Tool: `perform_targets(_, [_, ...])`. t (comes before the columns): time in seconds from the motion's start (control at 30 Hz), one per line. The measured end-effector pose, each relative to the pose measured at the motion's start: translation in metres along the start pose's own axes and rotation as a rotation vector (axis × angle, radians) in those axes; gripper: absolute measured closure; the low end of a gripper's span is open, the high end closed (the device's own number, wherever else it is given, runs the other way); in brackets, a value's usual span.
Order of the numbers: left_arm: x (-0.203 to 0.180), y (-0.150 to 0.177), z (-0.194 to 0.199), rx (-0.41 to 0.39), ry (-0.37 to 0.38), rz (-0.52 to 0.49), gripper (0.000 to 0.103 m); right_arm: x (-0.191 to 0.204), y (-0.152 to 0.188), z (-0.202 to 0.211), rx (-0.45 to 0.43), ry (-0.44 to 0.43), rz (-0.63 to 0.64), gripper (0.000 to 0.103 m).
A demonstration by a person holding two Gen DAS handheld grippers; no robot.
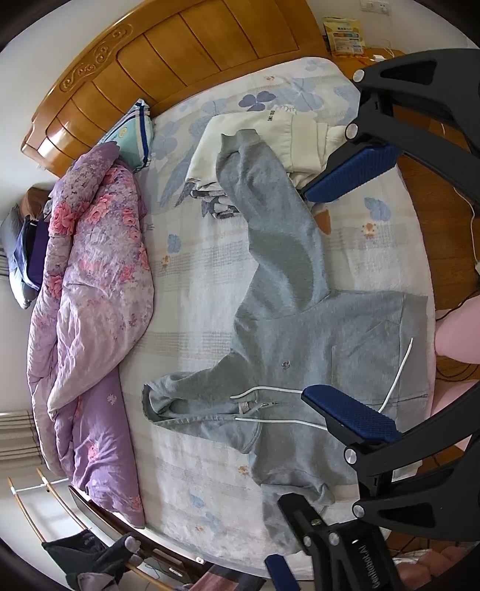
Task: Fold large clothes
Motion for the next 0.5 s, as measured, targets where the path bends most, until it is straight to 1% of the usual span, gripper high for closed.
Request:
perform_targets(0.2, [-0.009,0.002,0.014,-0.005,0.002,0.004,0.004,-0.006,0.001,0.013,-0.015,-0.018,0.014,0.008])
perform_targets(0.5, [-0.018,0.002,0.026,-0.024,0.0,-0.007,0.004,-0.012,0.0,0.02,-0.023,-0.015,0.027,0.008])
Point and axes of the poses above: each gripper's, at about its wrist camera, not at the fingertips, and z roughly against the way its jaws point, x to its left, y to its underside, the point moved 7 cm from there along -z, roughly the way its jaws point, and after that the axes turned 10 degrees about x, right-handed, at the moved point
